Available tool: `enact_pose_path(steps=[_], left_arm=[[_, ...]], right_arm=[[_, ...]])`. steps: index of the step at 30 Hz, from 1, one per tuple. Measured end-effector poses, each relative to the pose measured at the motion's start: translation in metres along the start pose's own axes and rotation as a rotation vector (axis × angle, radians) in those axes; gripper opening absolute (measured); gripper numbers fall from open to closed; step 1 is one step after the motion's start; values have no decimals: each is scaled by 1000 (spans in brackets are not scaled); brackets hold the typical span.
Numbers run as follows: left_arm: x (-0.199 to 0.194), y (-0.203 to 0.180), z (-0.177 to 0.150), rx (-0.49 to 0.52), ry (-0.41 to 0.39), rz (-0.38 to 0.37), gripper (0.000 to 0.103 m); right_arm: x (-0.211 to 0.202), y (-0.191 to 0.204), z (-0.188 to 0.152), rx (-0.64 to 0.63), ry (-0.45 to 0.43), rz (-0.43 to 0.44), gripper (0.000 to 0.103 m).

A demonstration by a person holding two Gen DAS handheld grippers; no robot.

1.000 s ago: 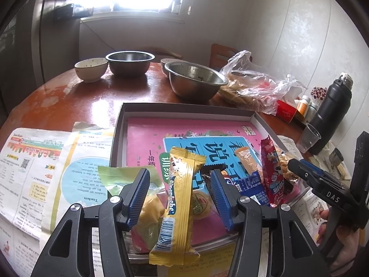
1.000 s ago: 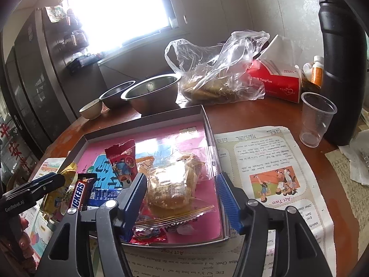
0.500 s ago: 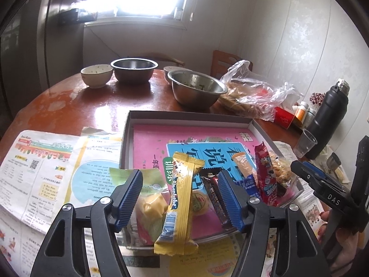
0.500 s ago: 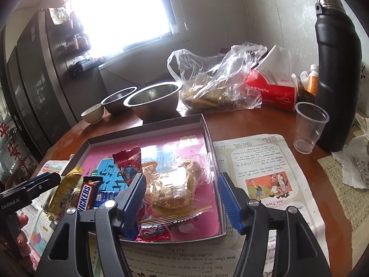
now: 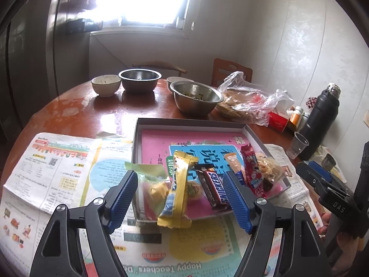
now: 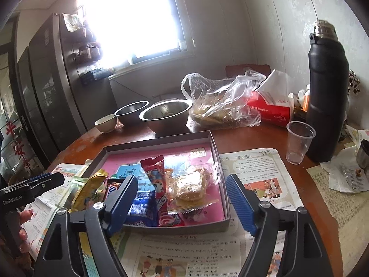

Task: Organize snacks

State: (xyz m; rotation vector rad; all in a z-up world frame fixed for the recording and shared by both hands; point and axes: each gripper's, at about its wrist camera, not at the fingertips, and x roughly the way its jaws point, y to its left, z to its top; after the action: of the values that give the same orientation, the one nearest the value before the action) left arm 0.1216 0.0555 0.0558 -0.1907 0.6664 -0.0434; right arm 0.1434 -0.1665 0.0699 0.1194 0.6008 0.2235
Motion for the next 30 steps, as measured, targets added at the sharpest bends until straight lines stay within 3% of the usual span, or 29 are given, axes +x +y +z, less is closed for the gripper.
enact_pose_path(steps=[8, 30], left_arm=[[-20, -11, -8, 16, -11, -9, 78], [-43, -8, -38, 26, 27, 39, 79]], right_arm=[[-21, 6, -3, -14, -24, -3, 88], [-49, 18, -26, -30, -12, 30, 90]])
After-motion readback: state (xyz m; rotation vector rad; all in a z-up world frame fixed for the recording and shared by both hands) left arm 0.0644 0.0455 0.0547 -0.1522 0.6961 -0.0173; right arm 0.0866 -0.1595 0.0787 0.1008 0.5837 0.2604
